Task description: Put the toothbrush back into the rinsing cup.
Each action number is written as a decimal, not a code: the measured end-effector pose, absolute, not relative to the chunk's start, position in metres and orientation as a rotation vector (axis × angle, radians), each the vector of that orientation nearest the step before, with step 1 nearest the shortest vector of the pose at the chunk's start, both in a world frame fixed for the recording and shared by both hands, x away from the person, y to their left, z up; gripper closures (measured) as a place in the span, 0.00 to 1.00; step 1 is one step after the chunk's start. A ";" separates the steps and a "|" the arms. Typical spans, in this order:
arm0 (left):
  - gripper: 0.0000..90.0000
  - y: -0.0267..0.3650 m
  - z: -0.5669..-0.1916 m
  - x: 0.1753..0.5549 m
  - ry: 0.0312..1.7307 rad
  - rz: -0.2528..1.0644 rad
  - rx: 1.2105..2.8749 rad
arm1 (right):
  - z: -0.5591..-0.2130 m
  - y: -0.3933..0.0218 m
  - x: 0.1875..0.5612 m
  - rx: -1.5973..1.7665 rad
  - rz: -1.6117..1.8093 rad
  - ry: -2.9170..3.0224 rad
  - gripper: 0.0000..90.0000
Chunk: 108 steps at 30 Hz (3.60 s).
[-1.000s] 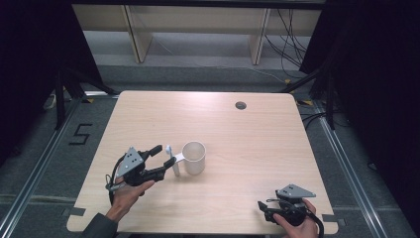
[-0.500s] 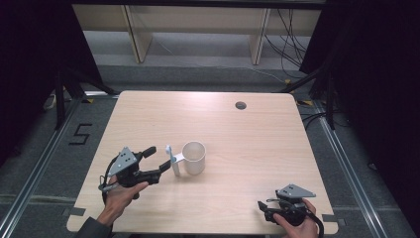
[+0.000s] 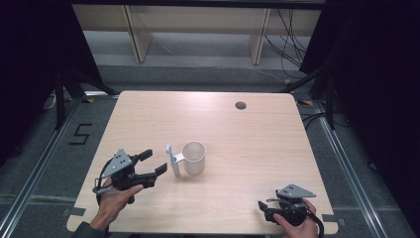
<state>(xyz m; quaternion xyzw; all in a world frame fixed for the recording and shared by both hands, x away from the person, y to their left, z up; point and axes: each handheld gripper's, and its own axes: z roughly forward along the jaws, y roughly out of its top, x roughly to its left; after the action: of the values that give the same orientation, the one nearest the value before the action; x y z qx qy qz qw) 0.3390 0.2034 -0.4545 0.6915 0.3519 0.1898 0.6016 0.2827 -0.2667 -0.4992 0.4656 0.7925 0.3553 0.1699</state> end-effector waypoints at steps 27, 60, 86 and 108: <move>0.16 0.214 -0.457 0.318 0.789 0.375 1.607 | -0.497 -0.268 0.283 1.322 0.987 2.245 0.27; 0.16 0.216 -0.472 0.273 0.722 0.344 1.742 | -0.498 -0.268 0.283 1.302 0.980 2.248 0.27; 0.16 0.218 -0.479 0.245 0.710 0.333 1.789 | -0.498 -0.268 0.284 1.301 0.997 2.265 0.27; 0.16 0.223 -0.486 0.226 0.711 0.312 1.869 | -0.498 -0.268 0.284 1.300 0.989 2.254 0.27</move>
<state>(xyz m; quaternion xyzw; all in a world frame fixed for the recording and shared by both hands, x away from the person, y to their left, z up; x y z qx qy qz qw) 0.2264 0.2227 -0.4863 0.7829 0.2980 0.1306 0.5304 0.2837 -0.2680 -0.4975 0.4597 0.7967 0.3495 0.1781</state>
